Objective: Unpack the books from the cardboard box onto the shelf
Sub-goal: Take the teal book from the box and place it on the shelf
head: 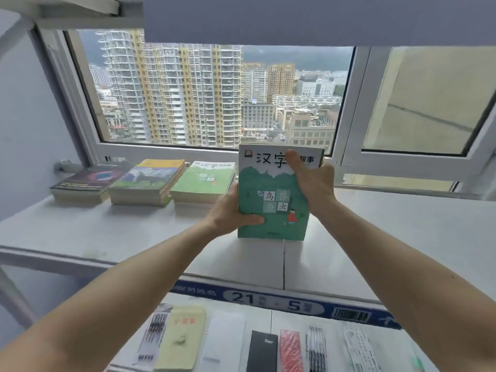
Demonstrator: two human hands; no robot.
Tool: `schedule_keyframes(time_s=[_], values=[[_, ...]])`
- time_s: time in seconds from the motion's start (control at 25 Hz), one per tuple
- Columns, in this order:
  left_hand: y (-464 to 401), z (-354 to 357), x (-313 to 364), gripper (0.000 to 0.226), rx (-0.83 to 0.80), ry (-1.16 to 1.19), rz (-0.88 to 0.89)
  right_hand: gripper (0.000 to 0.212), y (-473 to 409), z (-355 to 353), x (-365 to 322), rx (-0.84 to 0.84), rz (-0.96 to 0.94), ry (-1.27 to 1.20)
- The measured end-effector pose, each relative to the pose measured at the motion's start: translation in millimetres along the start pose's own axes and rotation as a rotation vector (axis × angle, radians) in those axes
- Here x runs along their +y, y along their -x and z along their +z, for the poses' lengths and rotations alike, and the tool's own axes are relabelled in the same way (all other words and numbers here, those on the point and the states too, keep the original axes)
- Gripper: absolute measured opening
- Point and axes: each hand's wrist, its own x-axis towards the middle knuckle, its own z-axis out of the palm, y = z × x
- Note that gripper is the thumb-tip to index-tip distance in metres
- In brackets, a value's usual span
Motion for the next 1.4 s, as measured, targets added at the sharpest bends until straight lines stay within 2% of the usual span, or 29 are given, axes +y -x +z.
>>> schedule_keyframes(time_s=[0.2,0.32,0.44,0.52,0.64,0.8,0.96,1.04,1.12,1.32,1.4], values=[[-5.6,5.0,-23.2,0.096,-0.066,0.105,-0.004,0.051,3.0,2.1,19.2,-0.075,-0.109,0.007],[-3.8,13.8,-29.6,0.094,-0.118,0.172,-0.012,0.058,4.3,2.9,33.0,-0.065,-0.123,0.083],[-18.6,6.6,-22.2,0.078,-0.162,0.273,-0.067,0.059,-20.9,11.5,34.0,-0.031,-0.050,0.089],[-35.0,-2.4,-8.7,0.056,-0.204,0.293,-0.157,0.069,-51.5,18.4,32.1,-0.020,0.116,0.136],[-58.4,-3.4,5.4,0.040,-0.134,0.163,-0.313,0.080,-98.1,30.8,44.1,0.019,0.374,0.275],[-80.0,6.7,0.3,0.048,-0.090,-0.171,-0.364,0.097,-138.3,52.9,84.5,-0.001,0.558,0.298],[-91.9,12.5,-4.3,0.046,-0.037,-0.299,-0.408,0.089,-167.1,67.1,109.8,-0.114,0.661,0.325],[-97.2,15.0,-3.7,0.043,-0.031,-0.343,-0.415,0.085,-177.6,73.1,113.3,-0.161,0.667,0.363],[-101.4,16.9,-4.1,0.039,-0.063,-0.421,-0.409,0.089,-183.3,77.9,116.0,-0.135,0.619,0.458],[-107.7,13.1,-3.3,0.040,-0.159,-0.702,-0.304,0.095,-176.0,83.4,113.3,-0.087,0.409,1.013],[-111.3,8.1,-4.6,0.049,-0.185,-0.742,-0.255,0.092,-173.9,79.1,110.5,-0.142,0.369,1.100]])
